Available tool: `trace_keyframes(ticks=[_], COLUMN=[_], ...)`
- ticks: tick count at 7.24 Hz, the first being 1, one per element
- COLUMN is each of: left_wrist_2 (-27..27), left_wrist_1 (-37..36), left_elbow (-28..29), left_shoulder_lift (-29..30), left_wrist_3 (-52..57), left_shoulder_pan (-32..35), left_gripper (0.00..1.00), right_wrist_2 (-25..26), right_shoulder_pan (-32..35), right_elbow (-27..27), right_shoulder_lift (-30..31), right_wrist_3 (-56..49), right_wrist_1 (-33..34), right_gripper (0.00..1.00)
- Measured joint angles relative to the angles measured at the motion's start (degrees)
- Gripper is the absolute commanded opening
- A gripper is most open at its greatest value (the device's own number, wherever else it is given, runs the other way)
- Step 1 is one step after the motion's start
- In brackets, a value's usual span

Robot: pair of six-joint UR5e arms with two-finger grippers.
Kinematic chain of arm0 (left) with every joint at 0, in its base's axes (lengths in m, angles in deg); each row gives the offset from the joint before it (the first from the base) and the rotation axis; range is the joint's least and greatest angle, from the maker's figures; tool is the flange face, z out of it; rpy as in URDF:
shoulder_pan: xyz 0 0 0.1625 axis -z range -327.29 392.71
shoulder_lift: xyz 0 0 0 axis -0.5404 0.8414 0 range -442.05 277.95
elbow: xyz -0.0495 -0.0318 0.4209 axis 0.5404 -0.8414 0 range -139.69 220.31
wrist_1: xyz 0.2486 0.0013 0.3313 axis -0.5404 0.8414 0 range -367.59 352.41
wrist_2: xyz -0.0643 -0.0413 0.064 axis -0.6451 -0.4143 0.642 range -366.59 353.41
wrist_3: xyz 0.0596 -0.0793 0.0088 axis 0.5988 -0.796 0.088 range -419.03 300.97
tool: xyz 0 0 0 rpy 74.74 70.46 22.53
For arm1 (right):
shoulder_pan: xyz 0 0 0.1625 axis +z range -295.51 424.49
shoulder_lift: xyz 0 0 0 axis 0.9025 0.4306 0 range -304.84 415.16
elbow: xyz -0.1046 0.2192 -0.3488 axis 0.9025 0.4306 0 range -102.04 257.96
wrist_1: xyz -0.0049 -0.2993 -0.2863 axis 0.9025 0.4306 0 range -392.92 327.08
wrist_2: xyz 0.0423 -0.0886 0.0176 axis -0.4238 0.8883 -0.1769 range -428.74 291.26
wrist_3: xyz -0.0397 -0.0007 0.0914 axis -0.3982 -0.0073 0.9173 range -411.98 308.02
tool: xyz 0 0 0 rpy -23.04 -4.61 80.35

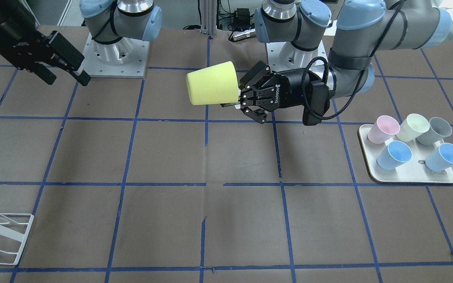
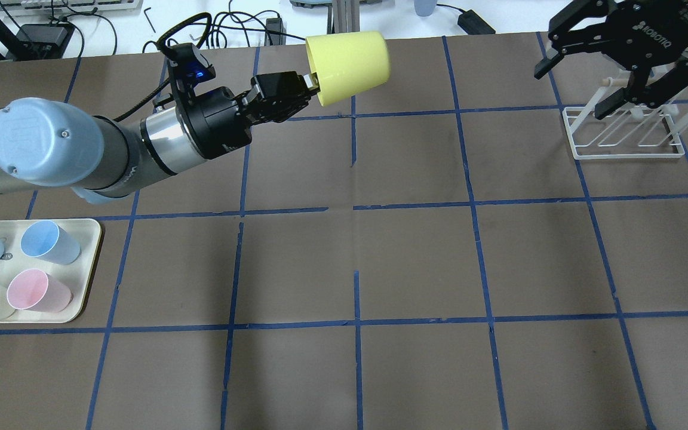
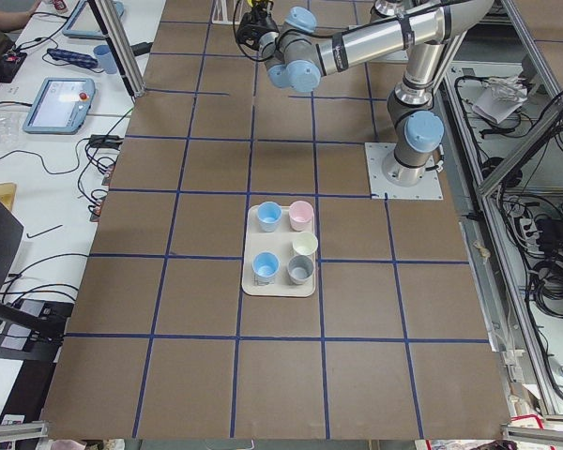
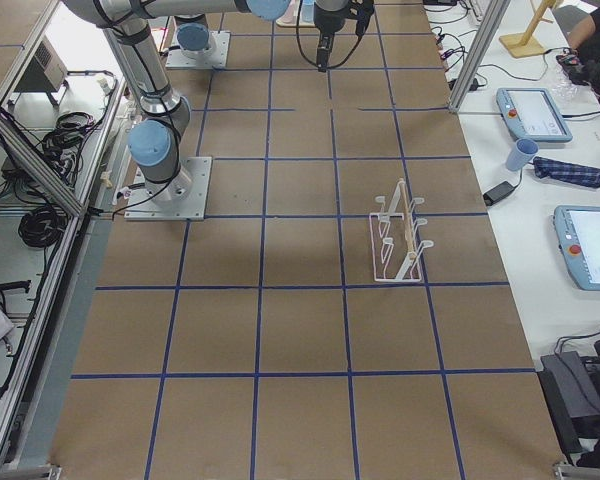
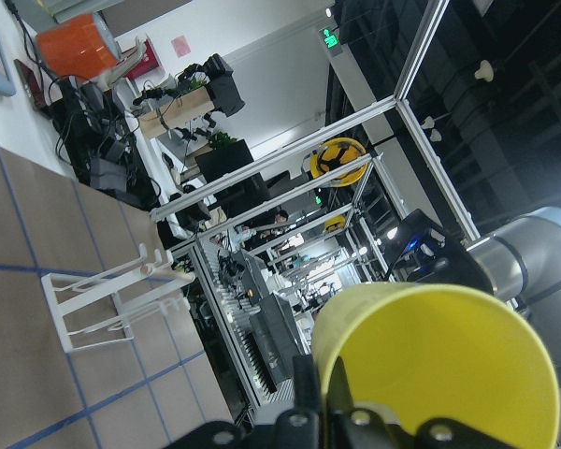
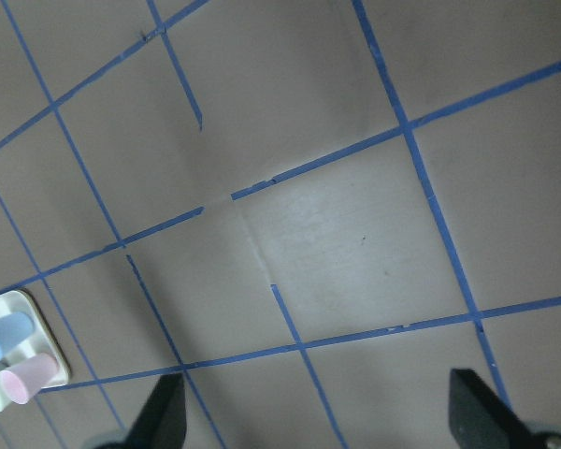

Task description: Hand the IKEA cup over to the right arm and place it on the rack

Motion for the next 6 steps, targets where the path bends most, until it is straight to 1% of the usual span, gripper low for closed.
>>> trace_keyframes(ticks=[2,3,4,6], left_wrist_2=[-5.2,-8.1,-10.0,-11.1], left_wrist_1=[-0.5,-0.9,-1.5,-1.6], left_elbow=[0.2,0.3,0.2,-0.1], left_shoulder_lift=[-0.9,-0.9,-1.1,-1.3], left_wrist_3=[-0.5,-0.6,-0.6,-0.8], left_shoulder_pan=[3.6,5.6,7.2,8.6], left_gripper=[0.00,0.00,0.00,0.00], right_wrist_2=[-10.4,-14.6,-18.3,-25.8], right_shoulder_pan=[-8.0,-10.3,-11.2,-11.5], right_elbow=[-0.2,-0.4,-0.4,-0.1], right_shoulder_lift=[0.0,0.0,0.0,0.3], right_wrist_3=[-3.9,-4.9,-5.1,-4.7], right_wrist_1=[-12.0,-17.2,-21.6,-29.4], right_gripper=[1.00,1.00,1.00,1.00])
